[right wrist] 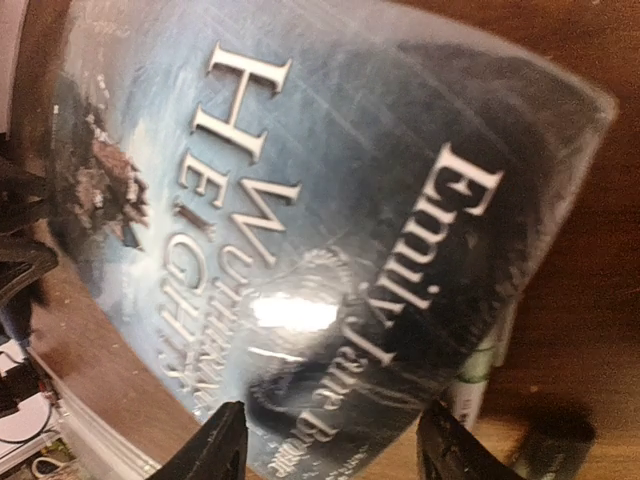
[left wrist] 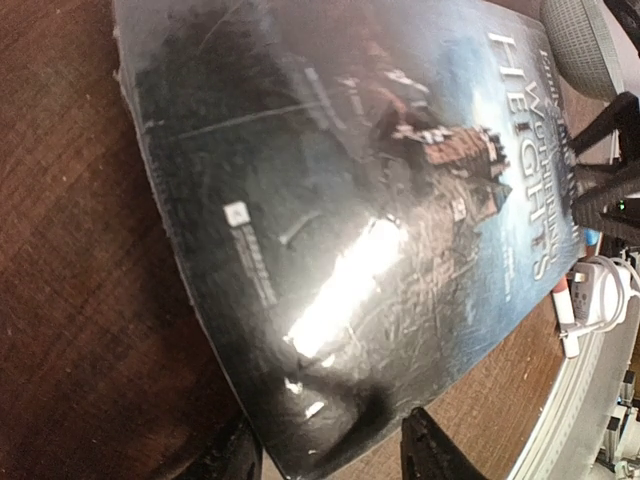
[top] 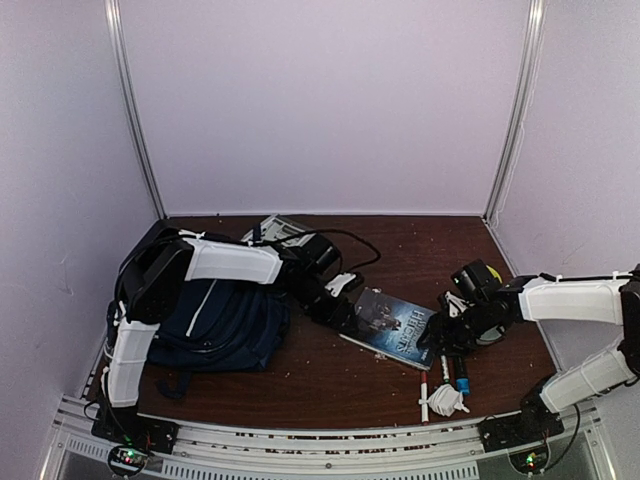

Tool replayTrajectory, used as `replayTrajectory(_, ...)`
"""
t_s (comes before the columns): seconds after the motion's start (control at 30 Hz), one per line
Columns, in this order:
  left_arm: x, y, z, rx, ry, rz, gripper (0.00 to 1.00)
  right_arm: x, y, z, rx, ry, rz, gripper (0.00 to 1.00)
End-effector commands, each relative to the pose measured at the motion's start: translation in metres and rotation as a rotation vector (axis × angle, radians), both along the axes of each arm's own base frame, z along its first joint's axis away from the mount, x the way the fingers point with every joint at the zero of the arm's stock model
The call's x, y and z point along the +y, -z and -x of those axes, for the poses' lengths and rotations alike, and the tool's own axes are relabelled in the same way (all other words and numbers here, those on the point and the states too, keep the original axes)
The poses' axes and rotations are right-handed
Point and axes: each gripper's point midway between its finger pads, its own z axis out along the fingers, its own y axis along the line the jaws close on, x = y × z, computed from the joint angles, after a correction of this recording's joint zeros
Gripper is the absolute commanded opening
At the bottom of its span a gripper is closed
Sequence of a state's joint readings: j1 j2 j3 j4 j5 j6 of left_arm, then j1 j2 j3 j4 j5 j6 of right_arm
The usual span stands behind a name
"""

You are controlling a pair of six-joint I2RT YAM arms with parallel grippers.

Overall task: Pack the student bag
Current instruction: Move the book to the center of the board, then pick up the book from the center of the board.

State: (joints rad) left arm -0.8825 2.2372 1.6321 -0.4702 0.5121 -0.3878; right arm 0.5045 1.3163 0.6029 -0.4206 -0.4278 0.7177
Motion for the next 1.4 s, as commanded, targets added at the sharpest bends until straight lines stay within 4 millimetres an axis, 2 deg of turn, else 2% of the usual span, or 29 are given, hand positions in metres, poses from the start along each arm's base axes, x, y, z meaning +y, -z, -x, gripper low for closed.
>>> replayTrajectory(0.0,-0.006,-0.012,0.013,-0.006,0.045,0.037,0.5,-0.029,0.001,-0.003,-0.05,0.017,0.172,0.61)
replayTrajectory(0.07,-0.006,-0.012,0.012,-0.01,0.044,0.037,0.5,-0.039,0.0,-0.001,-0.055,0.023,0.218,0.63)
replayTrajectory(0.13,-0.007,-0.011,0.012,-0.012,0.044,0.038,0.5,-0.037,0.001,-0.001,-0.058,0.035,0.202,0.65)
replayTrajectory(0.3,-0.007,-0.012,0.009,-0.019,0.042,0.039,0.5,-0.013,0.001,-0.008,-0.058,0.043,0.067,0.65)
replayTrajectory(0.43,-0.006,-0.01,0.01,-0.02,0.04,0.029,0.5,-0.001,0.003,-0.017,-0.06,0.058,0.007,0.64)
replayTrajectory(0.6,-0.006,-0.011,0.01,-0.012,0.039,0.03,0.5,0.013,0.012,-0.018,-0.029,0.071,-0.071,0.64)
replayTrajectory(0.73,-0.006,-0.011,0.009,-0.018,0.038,0.032,0.5,0.027,0.007,-0.018,-0.026,0.066,-0.169,0.64)
replayTrajectory(0.83,-0.007,-0.009,0.008,-0.019,0.038,0.034,0.49,0.041,-0.006,-0.014,-0.027,0.0,-0.231,0.64)
replayTrajectory(0.9,-0.009,-0.009,0.007,-0.019,0.04,0.038,0.49,0.053,-0.025,-0.015,-0.057,-0.034,-0.289,0.64)
replayTrajectory(1.07,-0.012,-0.007,0.006,-0.016,0.041,0.041,0.49,0.083,-0.095,-0.024,-0.188,-0.079,-0.519,0.64)
replayTrajectory(1.2,-0.012,-0.008,0.006,-0.019,0.04,0.041,0.49,0.091,-0.137,-0.03,-0.278,-0.082,-0.63,0.64)
replayTrajectory(1.27,-0.012,-0.008,0.005,-0.019,0.04,0.041,0.49,0.091,-0.147,-0.033,-0.303,-0.073,-0.649,0.63)
replayTrajectory(1.37,-0.012,-0.008,0.005,-0.019,0.04,0.041,0.49,0.087,-0.145,-0.037,-0.32,-0.045,-0.633,0.63)
